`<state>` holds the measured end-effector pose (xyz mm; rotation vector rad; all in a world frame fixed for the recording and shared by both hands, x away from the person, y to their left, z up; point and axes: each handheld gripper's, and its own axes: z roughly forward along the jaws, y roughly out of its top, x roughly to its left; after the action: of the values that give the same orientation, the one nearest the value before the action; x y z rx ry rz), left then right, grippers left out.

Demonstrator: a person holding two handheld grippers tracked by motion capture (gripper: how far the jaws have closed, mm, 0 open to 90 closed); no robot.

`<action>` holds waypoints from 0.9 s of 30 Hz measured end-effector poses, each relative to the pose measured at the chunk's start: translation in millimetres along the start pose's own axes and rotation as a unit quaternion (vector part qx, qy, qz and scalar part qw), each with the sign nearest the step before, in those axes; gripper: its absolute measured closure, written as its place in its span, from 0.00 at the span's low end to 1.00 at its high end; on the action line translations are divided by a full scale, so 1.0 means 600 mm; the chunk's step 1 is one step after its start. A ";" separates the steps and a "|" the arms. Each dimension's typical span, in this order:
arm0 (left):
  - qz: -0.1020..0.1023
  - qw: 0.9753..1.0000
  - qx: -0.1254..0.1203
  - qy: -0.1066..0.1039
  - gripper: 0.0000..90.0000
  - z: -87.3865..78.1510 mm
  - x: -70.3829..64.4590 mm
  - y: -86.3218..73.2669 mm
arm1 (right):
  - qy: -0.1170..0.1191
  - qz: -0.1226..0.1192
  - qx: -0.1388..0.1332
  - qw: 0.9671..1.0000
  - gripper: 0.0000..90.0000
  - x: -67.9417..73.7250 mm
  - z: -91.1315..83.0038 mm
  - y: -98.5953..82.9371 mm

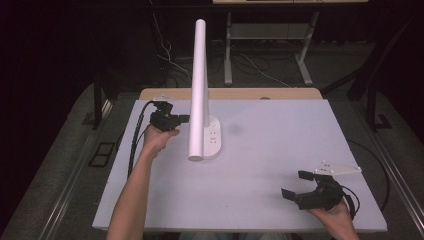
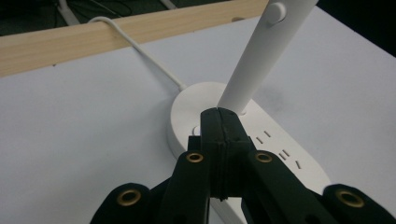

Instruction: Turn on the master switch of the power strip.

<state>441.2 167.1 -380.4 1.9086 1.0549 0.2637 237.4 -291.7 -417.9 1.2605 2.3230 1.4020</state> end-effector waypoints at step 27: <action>-0.040 0.995 -0.068 -0.059 0.22 -0.115 -0.028 -0.051 | 0.004 -0.006 0.000 1.000 0.00 0.004 0.002 0.001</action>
<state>375.5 203.3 -362.0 1.7360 1.0059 0.1707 237.0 -289.2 -417.1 1.2418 2.3324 1.4065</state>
